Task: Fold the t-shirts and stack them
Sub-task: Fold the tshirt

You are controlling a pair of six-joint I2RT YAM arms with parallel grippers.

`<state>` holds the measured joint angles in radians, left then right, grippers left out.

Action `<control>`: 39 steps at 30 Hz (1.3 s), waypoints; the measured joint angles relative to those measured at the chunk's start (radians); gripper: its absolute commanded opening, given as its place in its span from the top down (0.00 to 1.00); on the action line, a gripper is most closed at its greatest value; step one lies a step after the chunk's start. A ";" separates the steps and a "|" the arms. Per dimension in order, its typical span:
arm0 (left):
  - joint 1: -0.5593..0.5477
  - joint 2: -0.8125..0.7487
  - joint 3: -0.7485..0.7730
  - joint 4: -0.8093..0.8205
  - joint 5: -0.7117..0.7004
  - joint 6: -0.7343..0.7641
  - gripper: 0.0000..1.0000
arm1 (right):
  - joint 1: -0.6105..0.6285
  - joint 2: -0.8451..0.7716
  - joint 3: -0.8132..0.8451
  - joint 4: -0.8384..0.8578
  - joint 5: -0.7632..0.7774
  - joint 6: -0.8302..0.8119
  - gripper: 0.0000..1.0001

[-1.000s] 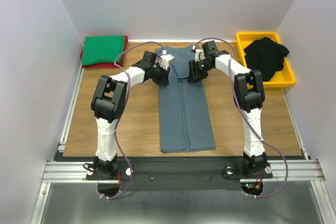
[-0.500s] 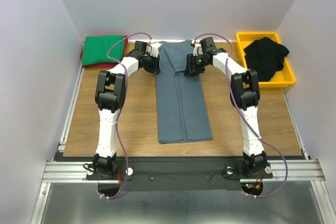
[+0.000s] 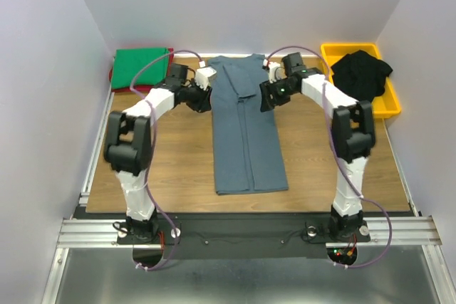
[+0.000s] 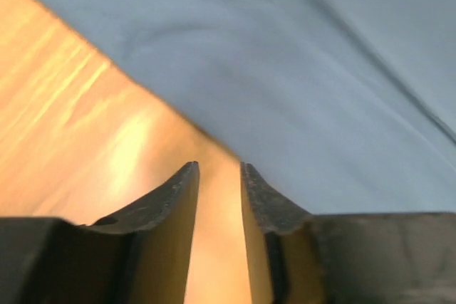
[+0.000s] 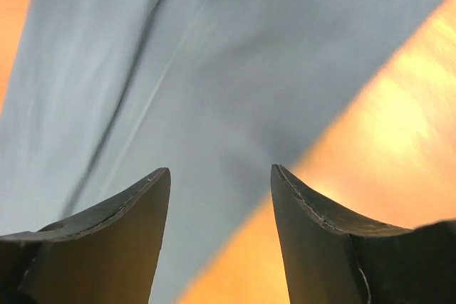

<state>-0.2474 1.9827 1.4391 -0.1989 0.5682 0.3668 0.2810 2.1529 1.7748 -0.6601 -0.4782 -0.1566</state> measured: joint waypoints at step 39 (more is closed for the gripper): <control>-0.386 -0.967 -0.779 -0.278 -0.028 0.579 0.50 | 0.356 -0.658 -0.859 -0.023 0.095 -0.285 0.37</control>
<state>-0.6338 1.0157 0.6601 -0.4770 0.5404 0.9459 0.6365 1.4944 0.9154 -0.6834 -0.3832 -0.4412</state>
